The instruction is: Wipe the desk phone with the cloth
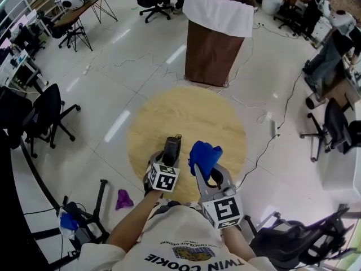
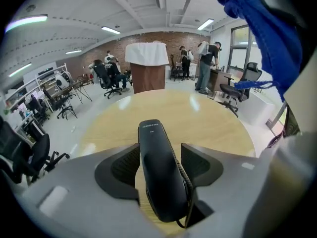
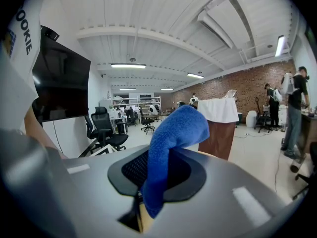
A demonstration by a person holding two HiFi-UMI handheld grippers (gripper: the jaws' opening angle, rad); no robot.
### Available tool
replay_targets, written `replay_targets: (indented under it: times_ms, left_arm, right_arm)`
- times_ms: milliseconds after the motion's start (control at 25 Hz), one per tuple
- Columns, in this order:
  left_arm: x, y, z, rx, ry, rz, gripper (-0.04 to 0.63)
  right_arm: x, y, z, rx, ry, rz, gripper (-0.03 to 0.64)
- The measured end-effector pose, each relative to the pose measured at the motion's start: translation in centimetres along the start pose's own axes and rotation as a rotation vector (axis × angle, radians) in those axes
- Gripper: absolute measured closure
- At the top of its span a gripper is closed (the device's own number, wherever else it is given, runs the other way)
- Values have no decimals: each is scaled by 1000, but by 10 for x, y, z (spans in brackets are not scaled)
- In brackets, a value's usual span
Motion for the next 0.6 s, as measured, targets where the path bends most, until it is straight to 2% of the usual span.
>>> replay_targets:
  times_ms: [120, 240, 600]
  left_arm:
    - [9, -8, 0, -2, 1, -82, 310]
    - [16, -21, -2, -10, 14, -156, 307]
    - [30, -38, -2, -35, 40, -260, 310]
  right_arm:
    - [-1, -1, 3, 6, -7, -2, 558]
    - [-2, -3, 7, 10, -13, -2, 558]
    - [-3, -1, 10, 7, -11, -2, 558]
Point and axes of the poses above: the fingertips, and each gripper's own axes: x forward along the fingers, z to its right, y out of its top, the point moved 2 cm from there along -x, backward along the fingers, and after that the axes turned 13 degrees about z, right-handed, at the moved point
